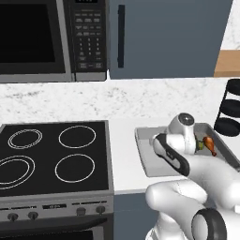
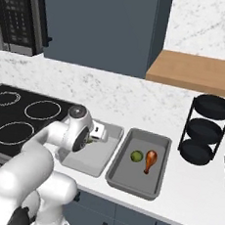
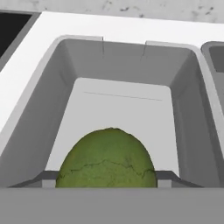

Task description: Place one lime and one chicken drumstick in each tupperware on the nearby counter, to pack two identical lunches.

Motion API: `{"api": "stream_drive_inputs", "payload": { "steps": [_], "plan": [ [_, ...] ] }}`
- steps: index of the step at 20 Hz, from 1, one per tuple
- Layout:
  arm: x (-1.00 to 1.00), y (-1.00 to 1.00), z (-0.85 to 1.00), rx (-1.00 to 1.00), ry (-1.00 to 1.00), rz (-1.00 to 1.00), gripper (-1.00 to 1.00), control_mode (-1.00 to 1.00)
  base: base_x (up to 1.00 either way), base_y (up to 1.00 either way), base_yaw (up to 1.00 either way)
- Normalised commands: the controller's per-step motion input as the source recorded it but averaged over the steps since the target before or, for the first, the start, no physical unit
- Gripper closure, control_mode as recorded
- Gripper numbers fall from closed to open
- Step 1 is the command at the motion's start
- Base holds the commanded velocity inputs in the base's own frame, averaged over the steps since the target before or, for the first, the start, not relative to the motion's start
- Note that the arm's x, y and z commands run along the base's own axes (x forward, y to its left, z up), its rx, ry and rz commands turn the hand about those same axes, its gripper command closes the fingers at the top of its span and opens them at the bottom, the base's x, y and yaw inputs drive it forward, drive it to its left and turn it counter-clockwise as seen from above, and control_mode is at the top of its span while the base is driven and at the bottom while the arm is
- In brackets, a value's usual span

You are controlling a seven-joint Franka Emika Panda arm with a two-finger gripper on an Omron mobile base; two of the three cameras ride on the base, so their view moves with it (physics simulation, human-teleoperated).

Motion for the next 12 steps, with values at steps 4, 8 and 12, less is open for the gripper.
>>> {"api": "stream_drive_inputs", "payload": {
  "steps": [4,8,12],
  "plan": [
    [0.46,0.19,-0.56,0.00,0.17,0.00,1.00,-1.00,0.00,0.00,0.00],
    [0.08,0.04,-0.40,0.00,0.01,0.00,-1.00,-1.00,0.00,0.00,0.00],
    [0.00,-0.19,0.00,0.00,-0.05,0.00,-1.00,-1.00,0.00,0.00,0.00]
  ]
}}
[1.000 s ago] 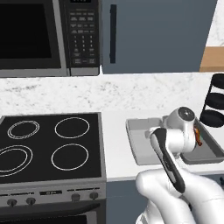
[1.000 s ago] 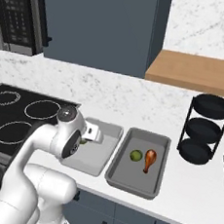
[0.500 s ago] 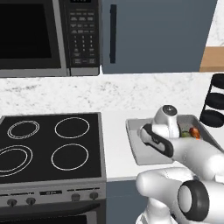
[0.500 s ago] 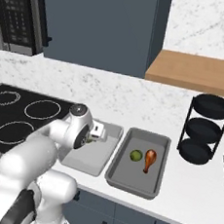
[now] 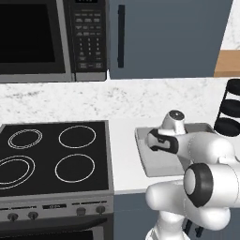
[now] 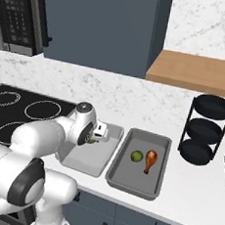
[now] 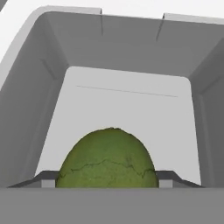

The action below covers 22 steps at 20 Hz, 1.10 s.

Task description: Place one lime and one chicken drumstick in each tupperware on the nearby counter, to pack two identical lunches.

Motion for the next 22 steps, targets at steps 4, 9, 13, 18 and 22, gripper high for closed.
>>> {"api": "stream_drive_inputs", "payload": {
  "steps": [4,9,13,18,22],
  "plan": [
    [0.00,-0.04,0.00,0.00,-0.07,0.00,-1.00,-1.00,0.00,0.00,0.00],
    [-0.07,0.00,0.01,0.00,-0.05,0.00,-1.00,-1.00,0.00,0.00,0.00],
    [-1.00,0.00,0.52,0.00,-0.19,0.00,-1.00,-1.00,0.00,0.00,0.00],
    [-1.00,0.00,0.81,0.00,-0.18,0.00,-1.00,-1.00,0.00,0.00,0.00],
    [-1.00,0.00,0.85,0.00,-0.13,0.00,-1.00,-1.00,0.00,0.00,0.00]
  ]
}}
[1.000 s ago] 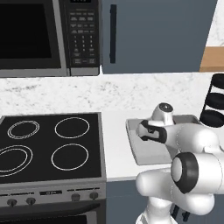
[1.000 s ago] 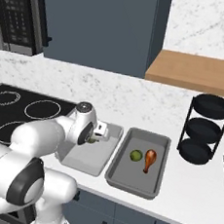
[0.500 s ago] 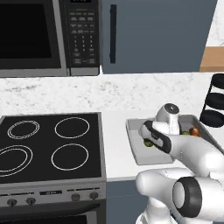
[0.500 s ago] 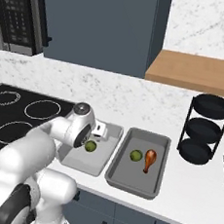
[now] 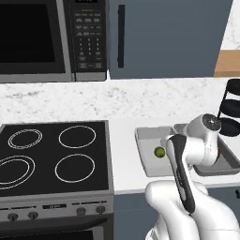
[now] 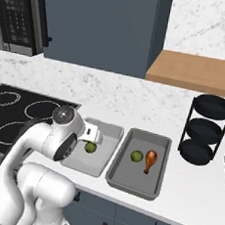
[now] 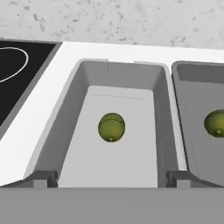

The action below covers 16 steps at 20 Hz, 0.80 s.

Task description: Place one lime and one chicken drumstick in each tupperware on the nearby counter, to pack two identical lunches.

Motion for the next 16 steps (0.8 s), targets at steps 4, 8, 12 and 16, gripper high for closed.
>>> {"api": "stream_drive_inputs", "payload": {
  "steps": [4,8,12,16],
  "plan": [
    [-1.00,0.00,0.83,0.00,-0.10,0.00,-1.00,-1.00,0.00,0.00,0.00],
    [-0.87,0.19,0.24,0.00,-0.04,0.00,-1.00,-1.00,0.00,0.00,0.00],
    [-0.26,0.54,-0.51,-0.05,0.00,0.05,-1.00,-1.00,0.00,0.00,0.00],
    [-0.07,0.80,-0.87,-0.10,0.00,0.06,-1.00,-1.00,0.00,0.00,0.00]
  ]
}}
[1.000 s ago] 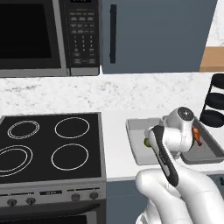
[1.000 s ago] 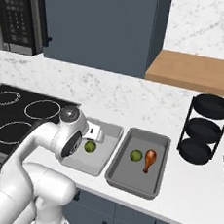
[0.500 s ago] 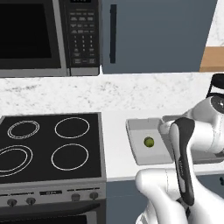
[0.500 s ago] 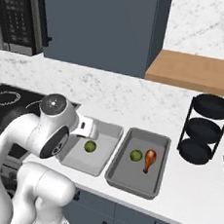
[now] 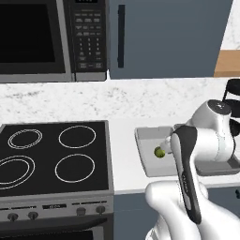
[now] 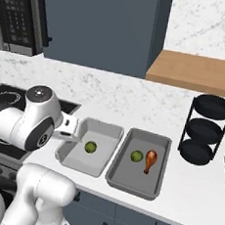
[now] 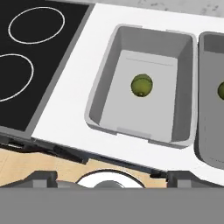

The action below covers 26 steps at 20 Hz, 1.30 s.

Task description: Place one lime and one chicken drumstick in each tupperware on the nearby counter, to pack two identical lunches.

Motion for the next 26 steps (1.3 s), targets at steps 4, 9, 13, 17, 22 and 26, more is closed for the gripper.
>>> {"api": "stream_drive_inputs", "payload": {
  "steps": [4,9,13,17,22,26],
  "plan": [
    [0.00,0.00,0.00,0.00,0.00,0.00,-1.00,1.00,-0.90,0.03,0.01],
    [0.00,0.00,0.00,0.00,0.00,0.00,-1.00,1.00,-1.00,-0.67,-0.07],
    [0.00,0.00,0.00,0.00,0.00,0.00,-1.00,1.00,-0.92,-1.00,-0.16],
    [0.00,0.00,0.00,0.00,0.00,0.00,-1.00,1.00,-0.67,-1.00,-0.14],
    [0.00,0.00,0.00,0.00,0.00,0.00,-1.00,1.00,-0.69,-1.00,-0.10],
    [0.00,0.00,0.00,0.00,0.00,0.00,-1.00,1.00,-0.66,-1.00,-0.08]
  ]
}}
